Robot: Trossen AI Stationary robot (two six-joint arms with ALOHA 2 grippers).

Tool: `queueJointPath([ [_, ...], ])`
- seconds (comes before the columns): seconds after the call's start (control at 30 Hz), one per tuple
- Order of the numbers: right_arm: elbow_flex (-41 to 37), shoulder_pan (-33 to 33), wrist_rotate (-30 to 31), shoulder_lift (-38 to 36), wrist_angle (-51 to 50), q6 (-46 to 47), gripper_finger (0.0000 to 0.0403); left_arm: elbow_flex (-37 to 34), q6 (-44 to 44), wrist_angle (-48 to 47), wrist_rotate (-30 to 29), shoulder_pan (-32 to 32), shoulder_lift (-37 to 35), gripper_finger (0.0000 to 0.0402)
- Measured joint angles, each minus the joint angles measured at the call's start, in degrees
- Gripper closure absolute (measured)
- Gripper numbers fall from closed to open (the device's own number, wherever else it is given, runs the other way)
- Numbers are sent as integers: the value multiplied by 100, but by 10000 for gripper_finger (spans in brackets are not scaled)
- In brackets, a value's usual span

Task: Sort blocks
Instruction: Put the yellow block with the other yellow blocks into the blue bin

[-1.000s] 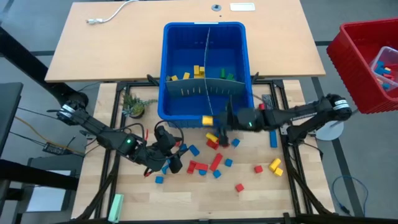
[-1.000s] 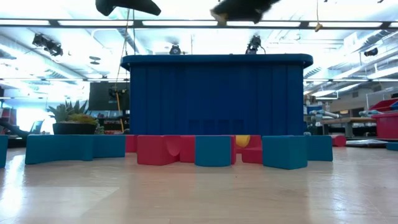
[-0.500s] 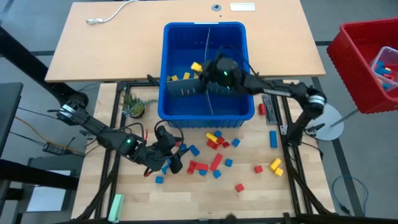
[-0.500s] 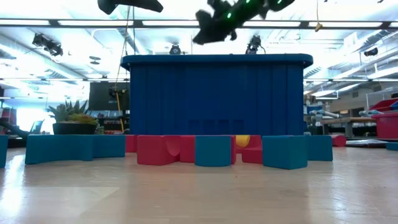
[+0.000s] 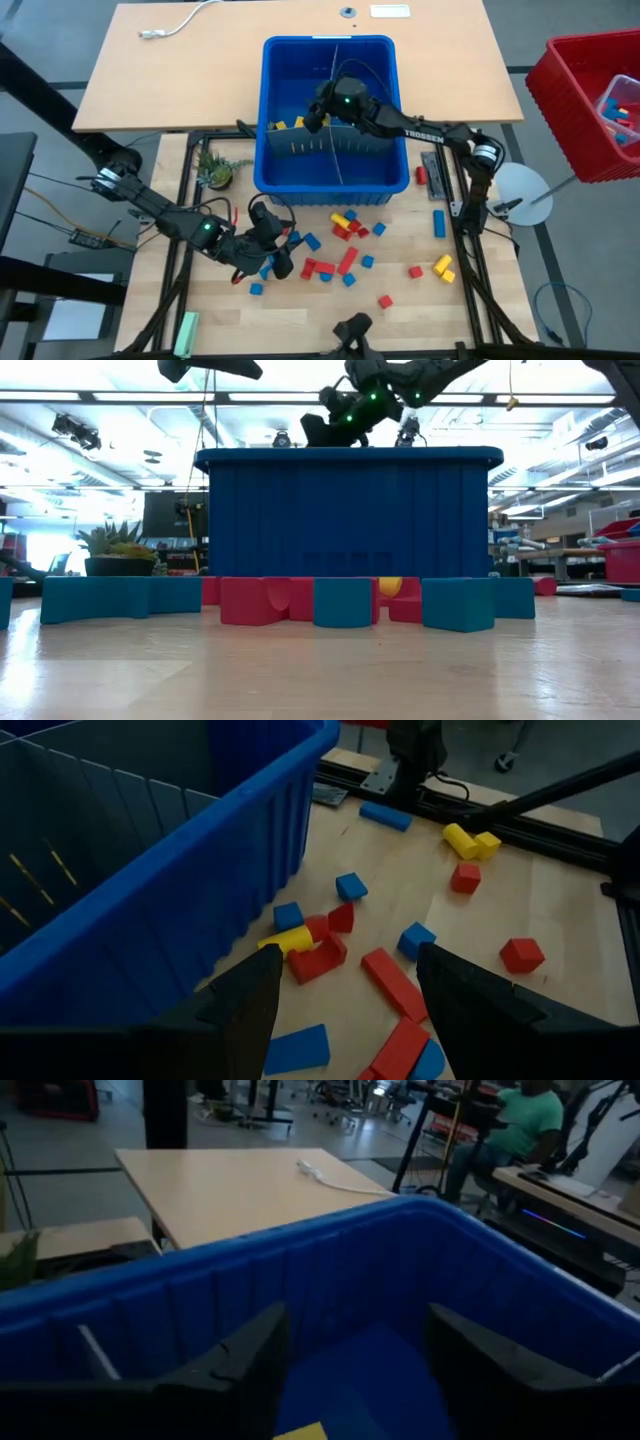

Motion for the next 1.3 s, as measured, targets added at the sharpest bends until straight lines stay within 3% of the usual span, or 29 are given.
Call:
queueJointPath([
  [0.13, 0, 143, 64, -400, -405, -12, 155, 0, 87, 3, 1, 0, 0, 159],
  [0.3, 4, 642, -416, -1276, -1626, -12, 141, 0, 79, 12, 4, 0, 0, 159],
  [0.53, 9, 1758, -671, -2500, -3367, 493, 149, 0, 74, 11, 11, 0, 0, 159],
  [0.8, -13, 3236, -671, -2984, -4979, 1701, 165, 0, 84, 25, -7, 0, 0, 159],
  [1.03, -863, 4481, -464, -2908, -4897, 2089, 173, 0, 86, 114, -11, 0, 0, 159],
  [1.3, -2487, 5074, 342, -2908, -3331, 2556, 184, 0, 86, 341, -24, 0, -2, 159],
])
